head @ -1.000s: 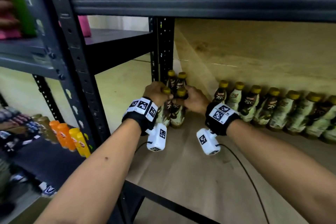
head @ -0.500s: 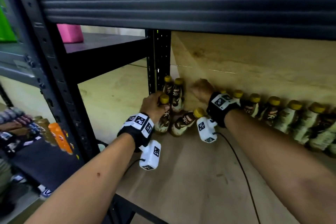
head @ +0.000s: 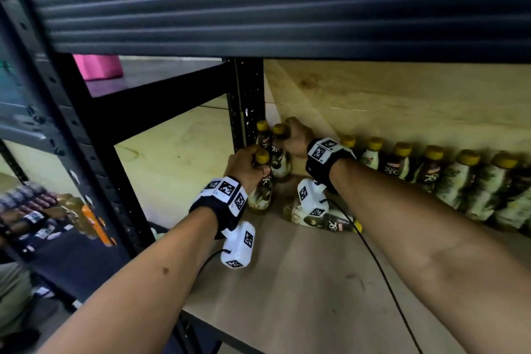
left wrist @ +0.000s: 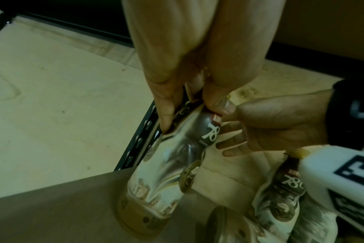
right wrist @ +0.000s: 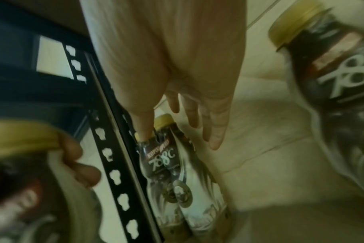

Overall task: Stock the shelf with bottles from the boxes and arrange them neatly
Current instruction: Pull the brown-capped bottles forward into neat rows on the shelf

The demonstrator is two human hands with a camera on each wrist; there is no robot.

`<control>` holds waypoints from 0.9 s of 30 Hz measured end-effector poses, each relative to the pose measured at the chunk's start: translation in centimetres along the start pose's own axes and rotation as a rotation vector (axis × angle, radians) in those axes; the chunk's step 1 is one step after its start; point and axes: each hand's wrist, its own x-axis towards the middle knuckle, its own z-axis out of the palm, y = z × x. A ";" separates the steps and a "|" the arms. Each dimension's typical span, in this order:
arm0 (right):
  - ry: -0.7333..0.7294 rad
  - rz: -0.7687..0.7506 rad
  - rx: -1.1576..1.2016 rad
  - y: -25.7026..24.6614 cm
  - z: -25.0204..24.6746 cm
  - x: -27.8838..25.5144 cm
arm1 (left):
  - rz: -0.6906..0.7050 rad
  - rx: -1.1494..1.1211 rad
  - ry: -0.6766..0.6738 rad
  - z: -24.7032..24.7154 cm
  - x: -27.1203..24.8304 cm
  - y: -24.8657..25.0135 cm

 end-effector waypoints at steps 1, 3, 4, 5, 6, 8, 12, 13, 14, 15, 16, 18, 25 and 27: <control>-0.002 -0.017 -0.009 -0.2 0.3 0.1 | 0.002 0.004 0.009 0.0 0.0 -0.1; 0.001 -0.027 -0.065 -0.3 1.1 0.6 | 0.013 0.002 0.026 0.1 0.1 -0.4; 0.013 -0.021 -0.107 -0.3 1.4 0.9 | 0.017 -0.006 0.030 0.1 0.1 -0.6; 0.032 -0.018 -0.152 -0.3 1.4 1.0 | 0.019 -0.012 0.032 0.2 0.1 -0.8; 0.058 -0.009 -0.196 -0.3 1.4 1.0 | 0.021 -0.014 0.033 0.2 0.1 -0.9; 0.082 -0.001 -0.269 -0.2 0.8 1.0 | 0.023 -0.016 0.038 0.3 0.2 -1.0; 0.078 0.041 -0.390 0.7 -1.2 1.0 | 0.017 -0.041 0.036 0.3 0.3 -1.1; 0.071 0.064 -0.434 0.8 -1.8 0.9 | 0.017 -0.045 0.035 0.3 0.3 -1.1; 0.066 0.085 -0.470 1.0 -2.4 1.0 | 0.017 -0.046 0.034 0.3 0.3 -1.2; 0.063 0.100 -0.492 0.9 -3.0 0.9 | 0.017 -0.049 0.033 0.2 0.3 -1.3; 0.065 0.111 -0.500 0.9 -3.3 1.0 | 0.016 -0.057 0.029 0.2 0.3 -1.3; 0.067 0.112 -0.511 0.8 -3.7 1.1 | 0.016 -0.086 0.019 0.0 0.2 -1.2; 0.120 -0.041 -0.340 -2.3 -3.3 2.5 | -0.002 -0.197 0.030 0.2 -0.2 -1.4; 0.133 -0.146 -0.265 -4.0 -2.4 3.0 | -0.010 -0.235 0.035 0.2 -0.3 -1.4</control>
